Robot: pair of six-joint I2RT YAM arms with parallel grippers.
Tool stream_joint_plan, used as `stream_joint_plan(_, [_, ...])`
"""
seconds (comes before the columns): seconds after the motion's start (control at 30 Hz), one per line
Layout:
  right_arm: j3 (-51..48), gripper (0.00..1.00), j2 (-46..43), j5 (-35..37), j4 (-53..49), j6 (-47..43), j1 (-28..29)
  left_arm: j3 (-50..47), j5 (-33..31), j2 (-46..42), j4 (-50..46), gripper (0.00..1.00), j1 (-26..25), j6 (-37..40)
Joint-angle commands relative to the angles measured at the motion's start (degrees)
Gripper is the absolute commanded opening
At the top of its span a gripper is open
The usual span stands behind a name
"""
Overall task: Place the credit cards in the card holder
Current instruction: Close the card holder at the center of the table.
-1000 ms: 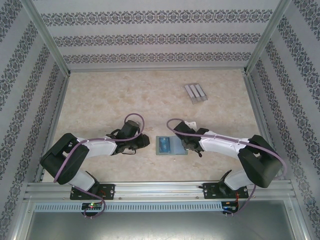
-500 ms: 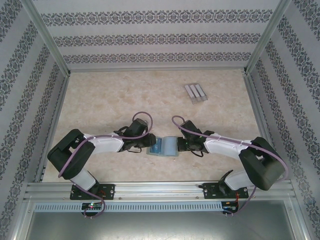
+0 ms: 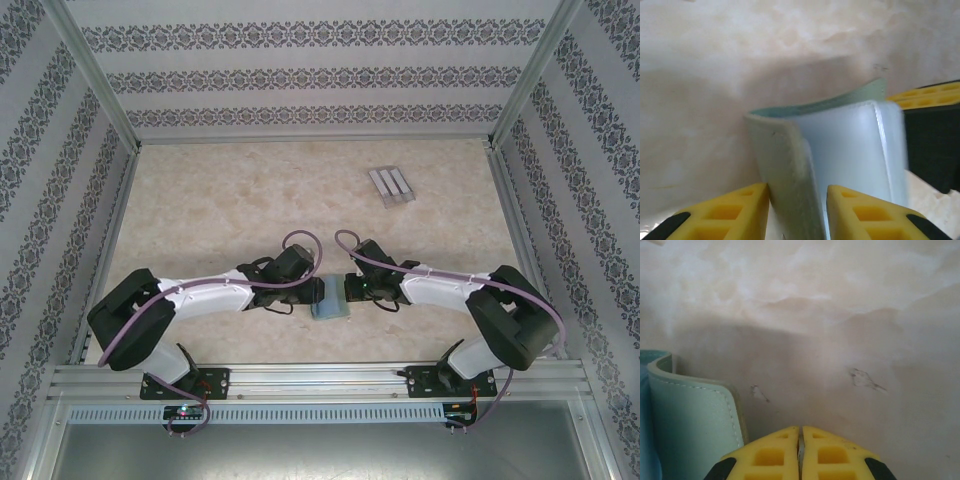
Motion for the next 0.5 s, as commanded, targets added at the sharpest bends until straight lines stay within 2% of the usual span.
stream_joint_plan(0.0, [0.7,0.08,1.6,-4.0,3.2,1.6,1.1,1.1,-1.3,-2.3,-1.0,0.36,-1.5,0.7])
stream_joint_plan(0.13, [0.1,0.10,2.0,-6.4,5.5,3.1,1.0,0.6,-1.9,-2.7,0.5,0.37,-1.7,0.4])
stream_joint_plan(0.33, [-1.4,0.23,-0.2,-7.6,5.7,3.1,-0.3,0.0,-1.3,1.0,4.2,0.38,-2.0,-0.9])
stream_joint_plan(0.47, [-2.8,0.31,-3.5,-6.8,4.5,3.1,-0.7,-0.6,-3.8,1.2,4.4,0.39,-2.5,-2.1])
